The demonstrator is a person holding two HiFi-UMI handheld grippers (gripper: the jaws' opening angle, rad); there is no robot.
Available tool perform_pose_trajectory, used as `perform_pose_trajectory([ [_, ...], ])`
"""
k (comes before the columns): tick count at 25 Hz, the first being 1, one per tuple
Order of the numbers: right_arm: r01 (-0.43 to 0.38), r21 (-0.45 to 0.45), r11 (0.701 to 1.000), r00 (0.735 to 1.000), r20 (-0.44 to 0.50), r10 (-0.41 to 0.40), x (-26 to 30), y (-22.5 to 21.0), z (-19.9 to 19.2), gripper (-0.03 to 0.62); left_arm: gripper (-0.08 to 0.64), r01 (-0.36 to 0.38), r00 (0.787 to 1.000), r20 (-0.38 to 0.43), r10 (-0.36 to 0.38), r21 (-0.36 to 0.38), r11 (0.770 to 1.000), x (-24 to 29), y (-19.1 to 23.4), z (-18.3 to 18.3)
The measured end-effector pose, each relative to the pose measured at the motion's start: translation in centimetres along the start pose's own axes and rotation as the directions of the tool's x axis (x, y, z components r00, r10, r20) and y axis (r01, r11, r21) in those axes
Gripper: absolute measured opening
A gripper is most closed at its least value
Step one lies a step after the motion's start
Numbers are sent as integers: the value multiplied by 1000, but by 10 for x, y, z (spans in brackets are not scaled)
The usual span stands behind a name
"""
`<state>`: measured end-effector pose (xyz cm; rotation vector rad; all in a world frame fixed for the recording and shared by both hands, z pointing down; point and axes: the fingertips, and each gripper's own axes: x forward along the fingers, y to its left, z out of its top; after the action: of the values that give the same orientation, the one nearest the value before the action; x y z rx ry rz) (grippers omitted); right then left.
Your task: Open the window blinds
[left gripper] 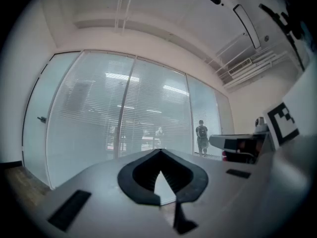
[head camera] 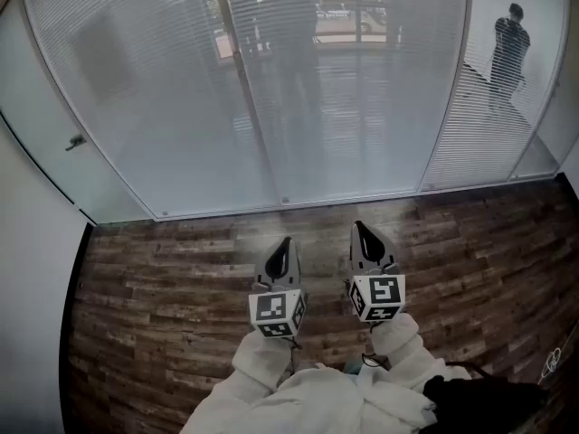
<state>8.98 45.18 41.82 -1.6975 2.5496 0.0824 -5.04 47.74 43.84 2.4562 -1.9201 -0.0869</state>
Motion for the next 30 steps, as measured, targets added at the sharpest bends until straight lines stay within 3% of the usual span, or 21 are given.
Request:
perform_pose_trajectory([
  [7,36,18,999,999,-25,-36,32,4,-17,12,-3,-10,1000,-23,9,-19,1000,28,39,-10],
  [16,64,18,998,998,-27,-63,92,-30,-27,12,-3,-9,999,-35,9,-12,1000,95,56,-20],
  [23,28,38,999,999,-35,-27,198,-68,-43,12,-3,-28,998,-57,28,5,1000,198,80,-30],
  [30,-18,53,998,999,-33,20,317,-140,-37,12,-3,-94,994,-47,94,4,996,328,97,-14],
])
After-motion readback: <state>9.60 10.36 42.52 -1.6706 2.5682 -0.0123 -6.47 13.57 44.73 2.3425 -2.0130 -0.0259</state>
